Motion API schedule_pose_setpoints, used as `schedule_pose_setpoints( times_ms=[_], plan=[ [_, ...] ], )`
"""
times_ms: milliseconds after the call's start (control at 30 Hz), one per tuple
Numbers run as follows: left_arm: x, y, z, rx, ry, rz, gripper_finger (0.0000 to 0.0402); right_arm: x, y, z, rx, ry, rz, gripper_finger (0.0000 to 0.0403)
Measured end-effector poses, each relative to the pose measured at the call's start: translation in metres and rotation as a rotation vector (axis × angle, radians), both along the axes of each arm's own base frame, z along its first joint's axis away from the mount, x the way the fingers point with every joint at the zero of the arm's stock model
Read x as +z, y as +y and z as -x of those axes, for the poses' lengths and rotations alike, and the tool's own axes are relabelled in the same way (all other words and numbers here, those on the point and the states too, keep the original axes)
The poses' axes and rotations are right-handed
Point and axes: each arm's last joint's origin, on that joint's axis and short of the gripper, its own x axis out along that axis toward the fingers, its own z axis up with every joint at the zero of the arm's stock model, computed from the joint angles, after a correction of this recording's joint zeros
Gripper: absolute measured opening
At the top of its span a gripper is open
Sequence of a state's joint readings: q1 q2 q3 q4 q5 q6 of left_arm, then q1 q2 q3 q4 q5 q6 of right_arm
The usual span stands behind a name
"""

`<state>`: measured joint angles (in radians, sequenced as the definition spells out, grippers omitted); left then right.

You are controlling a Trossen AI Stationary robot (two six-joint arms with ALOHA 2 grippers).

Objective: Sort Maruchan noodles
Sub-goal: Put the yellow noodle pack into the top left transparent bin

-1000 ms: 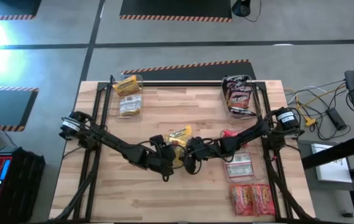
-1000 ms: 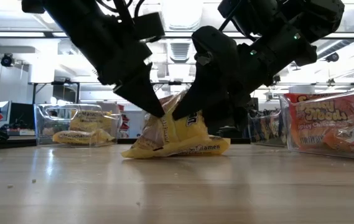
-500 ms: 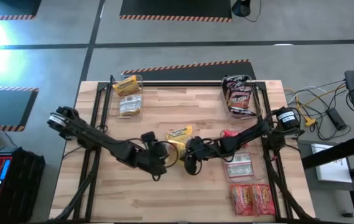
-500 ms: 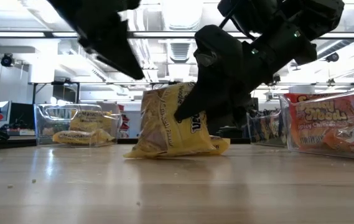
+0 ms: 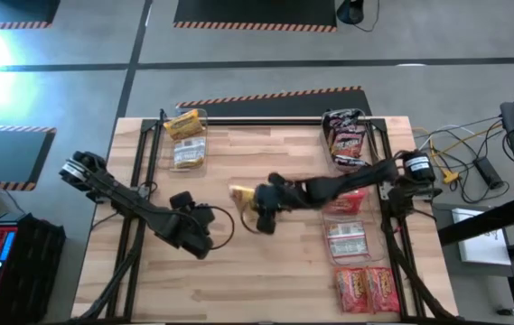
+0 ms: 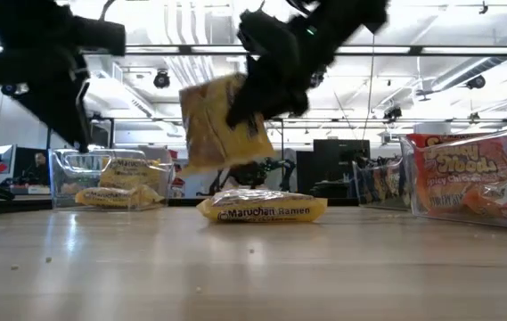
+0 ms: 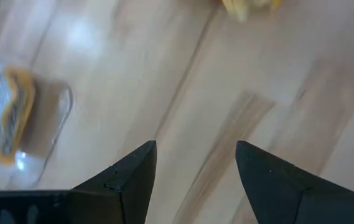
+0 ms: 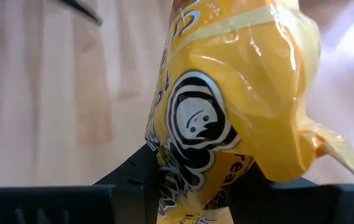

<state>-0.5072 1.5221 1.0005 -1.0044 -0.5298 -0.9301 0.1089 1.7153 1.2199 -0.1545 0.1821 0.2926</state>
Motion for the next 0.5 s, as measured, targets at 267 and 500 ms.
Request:
schedule_pose_setpoints(
  times_ms=[267,500],
  plan=[
    [-0.019,0.011,0.023,0.072,0.065,0.035,0.0204,0.073,-0.064,-0.018,0.012,-0.015,0.205,0.0127],
    [-0.010,0.019,0.038,0.134,-0.002,0.078,0.0204,0.099,-0.126,-0.015,-0.004,-0.071,0.248,0.0127]
  ],
)
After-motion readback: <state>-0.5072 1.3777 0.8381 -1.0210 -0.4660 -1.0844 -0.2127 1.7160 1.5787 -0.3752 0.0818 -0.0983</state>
